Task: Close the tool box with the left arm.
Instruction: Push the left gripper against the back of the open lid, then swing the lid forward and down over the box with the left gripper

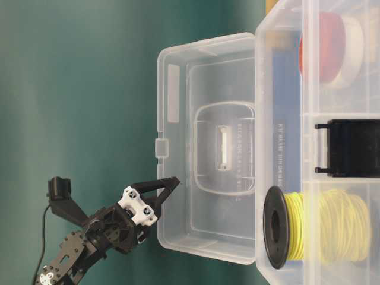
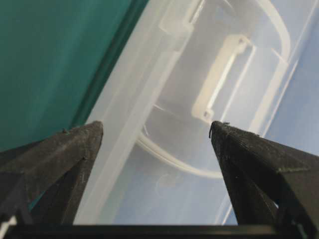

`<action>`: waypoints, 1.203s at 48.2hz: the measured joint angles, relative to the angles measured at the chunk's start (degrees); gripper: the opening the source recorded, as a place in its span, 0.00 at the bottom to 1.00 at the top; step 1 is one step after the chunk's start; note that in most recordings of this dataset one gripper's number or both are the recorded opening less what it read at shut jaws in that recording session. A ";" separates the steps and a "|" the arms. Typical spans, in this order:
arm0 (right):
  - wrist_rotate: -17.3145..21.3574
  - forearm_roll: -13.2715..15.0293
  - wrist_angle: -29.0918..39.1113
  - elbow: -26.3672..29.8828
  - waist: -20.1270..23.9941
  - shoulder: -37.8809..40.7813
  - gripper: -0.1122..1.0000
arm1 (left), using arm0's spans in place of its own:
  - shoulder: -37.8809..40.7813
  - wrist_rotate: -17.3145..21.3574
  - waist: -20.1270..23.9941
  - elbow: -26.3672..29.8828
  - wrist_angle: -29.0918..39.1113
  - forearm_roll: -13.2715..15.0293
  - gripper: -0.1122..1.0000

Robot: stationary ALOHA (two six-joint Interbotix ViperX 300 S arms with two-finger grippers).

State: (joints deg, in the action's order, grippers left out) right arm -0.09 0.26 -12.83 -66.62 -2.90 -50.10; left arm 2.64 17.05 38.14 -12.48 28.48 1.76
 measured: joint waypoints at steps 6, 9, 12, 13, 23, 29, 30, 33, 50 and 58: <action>0.00 -0.09 0.00 -0.09 0.00 0.00 0.10 | -0.18 0.09 -0.88 0.35 2.11 0.00 0.93; 0.00 0.00 0.00 -0.09 0.09 0.00 0.10 | -0.62 0.18 -1.49 0.70 3.69 -0.09 0.93; 0.00 0.00 0.09 -0.09 0.00 0.00 0.10 | -1.58 0.09 -2.20 0.79 5.19 -0.09 0.93; 0.00 -0.09 0.00 -0.09 0.00 0.00 0.10 | -2.02 0.09 -2.46 0.88 5.63 0.00 0.93; 0.00 -0.09 0.09 -0.09 0.09 0.00 0.10 | -6.77 -2.20 -6.24 0.70 9.49 -0.09 0.93; 0.00 -0.09 0.09 -0.09 0.09 -0.09 0.10 | -9.67 -5.63 -8.88 0.00 11.95 -0.09 0.93; 0.00 -0.09 0.00 -0.09 0.00 -0.09 0.10 | -10.11 -6.06 -9.32 -0.18 12.30 -0.09 0.93; 0.00 -0.09 0.09 -0.09 0.00 -0.09 0.10 | -11.43 -7.12 -10.99 -0.97 13.10 -0.09 0.93; -0.09 0.18 0.09 -0.09 0.00 -0.79 0.10 | -17.84 -12.13 -24.08 -8.53 14.24 0.62 0.93; 0.00 0.18 0.00 -0.09 0.00 -0.97 0.10 | -19.51 -19.86 -29.97 -12.66 14.68 0.70 0.93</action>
State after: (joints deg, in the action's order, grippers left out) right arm -0.09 0.44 -12.83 -66.71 -2.90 -51.06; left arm -16.88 -2.81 8.17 -25.14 43.15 2.46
